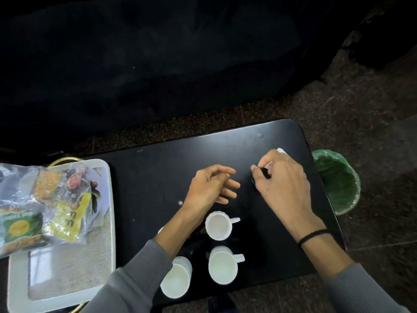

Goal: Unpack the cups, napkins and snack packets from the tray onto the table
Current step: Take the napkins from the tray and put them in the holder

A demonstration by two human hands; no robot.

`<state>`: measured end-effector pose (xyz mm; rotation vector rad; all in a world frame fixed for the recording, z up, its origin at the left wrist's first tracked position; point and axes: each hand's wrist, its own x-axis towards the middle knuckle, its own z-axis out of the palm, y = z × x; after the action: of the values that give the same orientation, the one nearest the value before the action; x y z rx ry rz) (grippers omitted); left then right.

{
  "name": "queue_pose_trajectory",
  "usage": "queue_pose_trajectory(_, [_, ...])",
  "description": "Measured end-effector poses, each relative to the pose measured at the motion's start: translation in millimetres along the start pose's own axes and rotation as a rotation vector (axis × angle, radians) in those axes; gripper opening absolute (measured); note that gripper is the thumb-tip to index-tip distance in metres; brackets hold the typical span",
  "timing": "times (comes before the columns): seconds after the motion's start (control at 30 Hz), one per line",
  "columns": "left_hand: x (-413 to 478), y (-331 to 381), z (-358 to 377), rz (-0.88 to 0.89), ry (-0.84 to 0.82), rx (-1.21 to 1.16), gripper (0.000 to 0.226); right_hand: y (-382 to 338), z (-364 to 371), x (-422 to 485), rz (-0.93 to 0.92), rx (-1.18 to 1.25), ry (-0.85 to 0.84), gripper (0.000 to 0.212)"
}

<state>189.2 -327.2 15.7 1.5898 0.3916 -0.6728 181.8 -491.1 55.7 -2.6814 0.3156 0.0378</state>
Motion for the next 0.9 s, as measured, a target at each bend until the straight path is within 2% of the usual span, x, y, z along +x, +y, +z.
queue_pose_trajectory(0.27, [-26.3,-26.8,-83.3,-0.009,0.146,-0.047,0.017,-85.4,51.7,-22.3,-0.178,0.01,-0.165,0.015])
queue_pose_trajectory(0.77, [-99.1,-93.7,-280.8,-0.047,0.425,-0.174,0.015,-278.8,168.3,-85.2,-0.394,-0.002,-0.458,0.011])
queue_pose_trajectory(0.9, [-116.6,-112.4,-329.7,-0.035,0.501,-0.051,0.013,-323.4,201.5,-103.9,-0.435,0.034,-0.564,0.007])
